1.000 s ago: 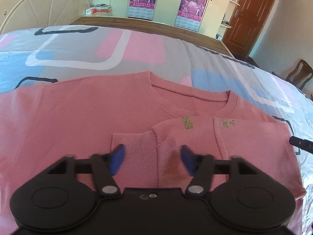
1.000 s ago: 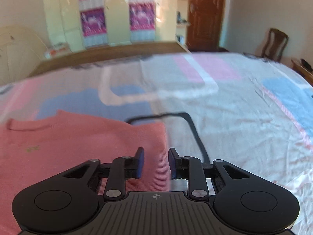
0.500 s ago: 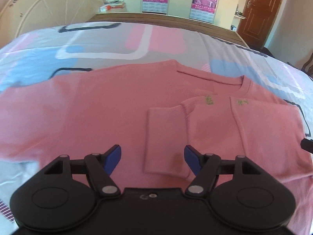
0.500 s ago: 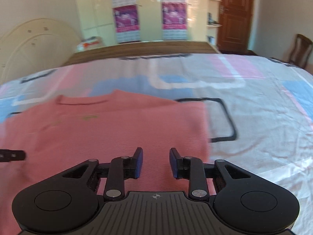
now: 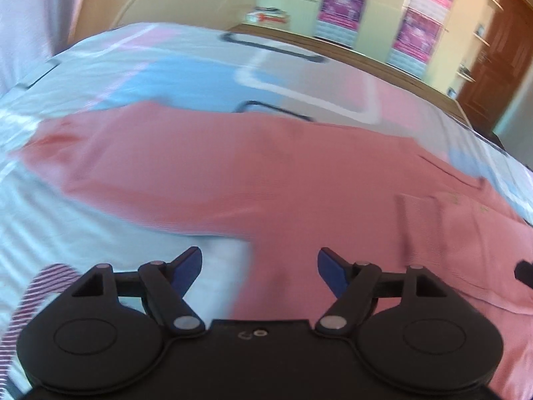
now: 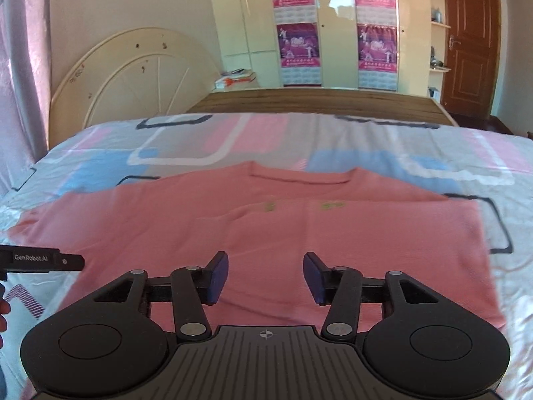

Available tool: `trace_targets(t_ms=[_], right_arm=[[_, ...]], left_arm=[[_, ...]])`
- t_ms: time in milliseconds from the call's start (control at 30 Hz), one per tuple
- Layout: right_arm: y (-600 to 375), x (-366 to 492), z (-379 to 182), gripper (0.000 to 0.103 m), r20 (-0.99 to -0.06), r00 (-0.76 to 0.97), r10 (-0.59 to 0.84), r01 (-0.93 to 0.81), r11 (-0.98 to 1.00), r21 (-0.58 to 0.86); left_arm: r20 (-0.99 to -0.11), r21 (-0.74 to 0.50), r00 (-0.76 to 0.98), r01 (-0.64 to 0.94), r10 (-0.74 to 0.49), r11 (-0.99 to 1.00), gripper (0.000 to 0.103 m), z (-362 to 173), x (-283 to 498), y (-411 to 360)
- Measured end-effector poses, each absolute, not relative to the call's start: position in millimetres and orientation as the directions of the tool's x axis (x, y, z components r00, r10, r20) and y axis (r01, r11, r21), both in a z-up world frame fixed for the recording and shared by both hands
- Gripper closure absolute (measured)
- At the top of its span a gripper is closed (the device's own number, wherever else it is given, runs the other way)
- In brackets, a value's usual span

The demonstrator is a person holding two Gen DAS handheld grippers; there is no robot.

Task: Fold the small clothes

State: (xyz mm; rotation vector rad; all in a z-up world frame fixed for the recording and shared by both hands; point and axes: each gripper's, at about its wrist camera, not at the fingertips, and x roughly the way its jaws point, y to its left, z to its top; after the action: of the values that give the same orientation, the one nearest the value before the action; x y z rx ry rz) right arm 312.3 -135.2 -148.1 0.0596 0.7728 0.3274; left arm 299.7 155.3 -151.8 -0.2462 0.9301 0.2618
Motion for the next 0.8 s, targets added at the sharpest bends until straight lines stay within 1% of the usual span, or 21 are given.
trace_targets(t_ms=[233,467,567,733,800], right_arm=[[-77,316,-157,0.053,-0.693,0.646,0.319,-0.278,0.944,0.176],[-34,321,-165,0.053,-0.708,0.631,0.317,-0.292,0.943,0.161],[-20,324,-169,0.053,-0.716,0.627,0.307,-0.292,0.945,0.149],[-8,334,-178,0.053,-0.731,0.622,0.281,-0.276,0.952,0.132],[-5,338,-182,0.053,-0.737,0.620,0.271,-0.264,0.956,0.129]], left_arm=[[-0.826,-0.116,0.540,-0.442,0.161,0.889,0.028,-161,282,250],[-0.834,-0.207,0.523,-0.591,0.175,0.780,0.029,-179,274,340],[-0.821,-0.260,0.542,-0.636,0.181,0.726,0.029,-185,274,371],[-0.796,-0.308,0.573,-0.661,0.196,0.684,0.029,-191,286,407],[-0.783,-0.335,0.590,-0.666,0.196,0.667,0.031,-195,292,419]])
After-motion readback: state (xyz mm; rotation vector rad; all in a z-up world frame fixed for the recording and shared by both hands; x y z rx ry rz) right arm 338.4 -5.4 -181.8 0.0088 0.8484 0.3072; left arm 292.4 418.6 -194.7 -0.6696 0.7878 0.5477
